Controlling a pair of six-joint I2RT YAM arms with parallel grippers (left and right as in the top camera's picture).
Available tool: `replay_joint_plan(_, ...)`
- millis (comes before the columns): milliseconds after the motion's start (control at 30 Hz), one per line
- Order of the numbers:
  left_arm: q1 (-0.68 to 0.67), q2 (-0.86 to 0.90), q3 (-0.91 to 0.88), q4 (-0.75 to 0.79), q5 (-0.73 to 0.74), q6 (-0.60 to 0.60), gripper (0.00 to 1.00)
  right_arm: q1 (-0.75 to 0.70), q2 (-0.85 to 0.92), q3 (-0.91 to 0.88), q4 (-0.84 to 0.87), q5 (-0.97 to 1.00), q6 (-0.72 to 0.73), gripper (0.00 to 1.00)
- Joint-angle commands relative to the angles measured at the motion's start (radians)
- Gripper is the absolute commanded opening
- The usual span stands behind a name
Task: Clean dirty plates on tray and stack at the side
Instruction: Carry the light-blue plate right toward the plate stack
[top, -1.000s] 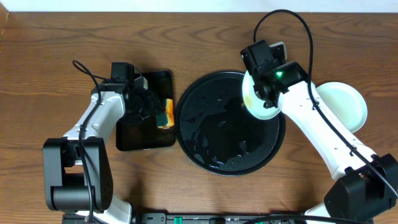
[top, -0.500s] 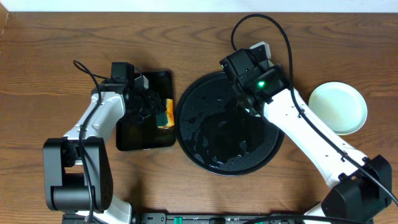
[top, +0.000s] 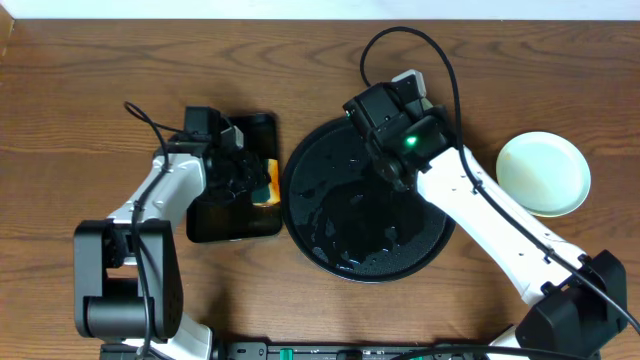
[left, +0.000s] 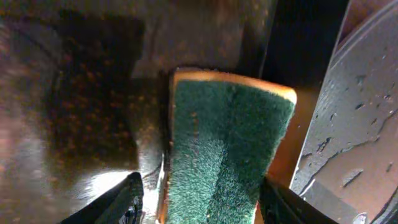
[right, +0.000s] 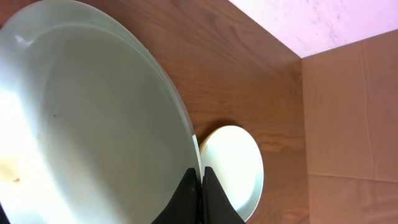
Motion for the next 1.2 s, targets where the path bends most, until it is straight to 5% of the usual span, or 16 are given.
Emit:
replay_joint_plan(0, -0.029, 0.010, -0.028, 0.020, 0.002, 0.015, 0.58, 0.018, -0.020, 0.001, 0.003, 0.040, 0.000, 0.01)
replay_joint_plan(267, -0.047, 0.009, -0.030, 0.024, -0.050, 0.015, 0.23, 0.020, -0.020, 0.001, -0.001, 0.040, 0.001, 0.01)
replay_joint_plan(500, -0.047, -0.025, -0.021, 0.008, -0.220, 0.014, 0.11, 0.020, -0.020, 0.001, -0.001, 0.040, 0.001, 0.01)
replay_joint_plan(967, -0.050, -0.121, -0.031, -0.039, -0.375, 0.015, 0.14, 0.020, -0.020, 0.001, -0.002, 0.040, 0.028, 0.01)
replay_joint_plan(1033, -0.050, -0.107, -0.031, -0.038, -0.412, 0.015, 0.17, 0.020, -0.020, 0.001, -0.002, 0.040, 0.027, 0.01)
replay_joint_plan(1167, -0.050, -0.092, -0.031, -0.039, -0.447, 0.014, 0.39, 0.020, -0.020, 0.001, -0.002, 0.040, 0.027, 0.01)
